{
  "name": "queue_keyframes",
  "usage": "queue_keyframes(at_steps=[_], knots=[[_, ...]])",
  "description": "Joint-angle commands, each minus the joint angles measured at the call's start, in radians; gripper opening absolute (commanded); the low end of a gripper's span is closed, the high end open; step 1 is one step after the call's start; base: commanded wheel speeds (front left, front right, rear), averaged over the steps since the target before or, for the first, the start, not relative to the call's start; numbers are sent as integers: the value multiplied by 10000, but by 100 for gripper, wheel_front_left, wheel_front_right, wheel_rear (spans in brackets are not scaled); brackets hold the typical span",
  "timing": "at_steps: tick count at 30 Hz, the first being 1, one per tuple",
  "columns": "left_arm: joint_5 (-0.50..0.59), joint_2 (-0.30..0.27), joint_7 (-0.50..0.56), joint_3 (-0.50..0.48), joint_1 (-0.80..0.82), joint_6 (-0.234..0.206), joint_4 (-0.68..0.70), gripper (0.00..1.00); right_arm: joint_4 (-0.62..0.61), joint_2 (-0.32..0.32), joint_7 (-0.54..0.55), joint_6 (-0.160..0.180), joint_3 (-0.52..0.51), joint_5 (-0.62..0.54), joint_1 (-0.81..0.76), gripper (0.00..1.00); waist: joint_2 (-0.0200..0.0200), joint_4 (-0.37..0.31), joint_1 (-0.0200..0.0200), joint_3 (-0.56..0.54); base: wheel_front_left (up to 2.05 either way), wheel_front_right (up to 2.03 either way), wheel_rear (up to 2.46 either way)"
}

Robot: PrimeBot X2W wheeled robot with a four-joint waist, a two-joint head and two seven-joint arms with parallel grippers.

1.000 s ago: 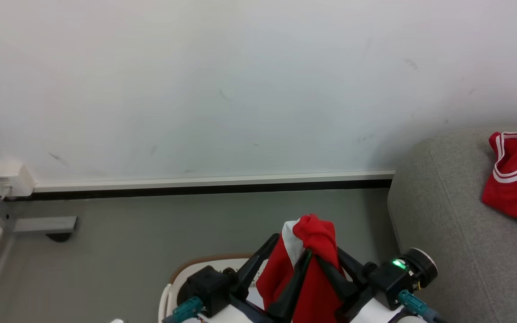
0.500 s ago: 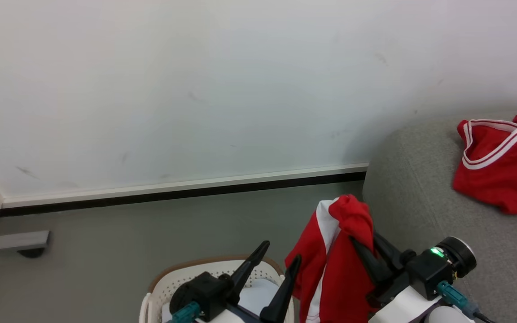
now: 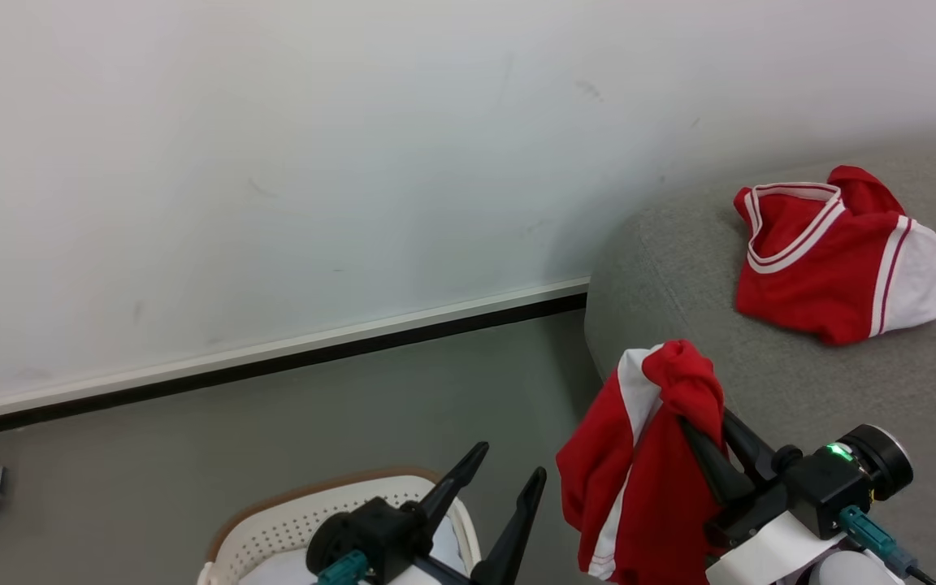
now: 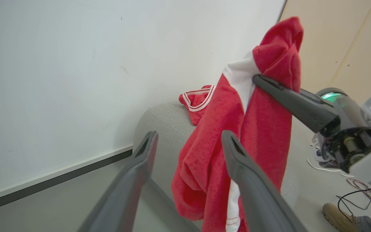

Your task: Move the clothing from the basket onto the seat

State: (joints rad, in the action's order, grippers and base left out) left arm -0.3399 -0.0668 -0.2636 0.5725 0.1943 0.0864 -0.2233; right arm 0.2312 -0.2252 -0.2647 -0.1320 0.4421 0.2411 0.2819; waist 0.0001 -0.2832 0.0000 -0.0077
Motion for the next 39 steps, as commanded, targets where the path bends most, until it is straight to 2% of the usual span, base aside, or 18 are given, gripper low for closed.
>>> queue_keyframes(at_steps=[1,8,15,20,25,31,39], knots=[[56,4,-10,-28,-88,32,-16,100,-45,-79,7,24,-53,51,-103,0,-1,-179,0,13,0,0,0],[168,80,-10,-47,-111,113,-10,100,-132,-160,7,26,-182,86,25,0,-1,-553,0,109,0,0,0],[303,114,-11,-69,130,175,8,100,-201,-227,7,26,-442,235,343,0,-1,-626,0,563,0,0,0],[548,106,-11,-148,623,218,38,100,-238,-322,7,25,-896,279,1073,0,-1,-522,0,1564,0,0,0],[830,-155,-11,-175,1504,269,33,100,-319,-529,7,26,-1672,194,2332,0,-1,-256,0,3063,0,0,0],[1146,-422,29,-288,2593,256,88,100,-288,-1543,7,25,-2843,98,4218,0,-1,339,0,4760,0,0,0],[1236,-551,16,-409,3084,159,211,100,882,-3899,719,26,-4230,264,6990,0,-1,1013,0,5954,0,0,0]])
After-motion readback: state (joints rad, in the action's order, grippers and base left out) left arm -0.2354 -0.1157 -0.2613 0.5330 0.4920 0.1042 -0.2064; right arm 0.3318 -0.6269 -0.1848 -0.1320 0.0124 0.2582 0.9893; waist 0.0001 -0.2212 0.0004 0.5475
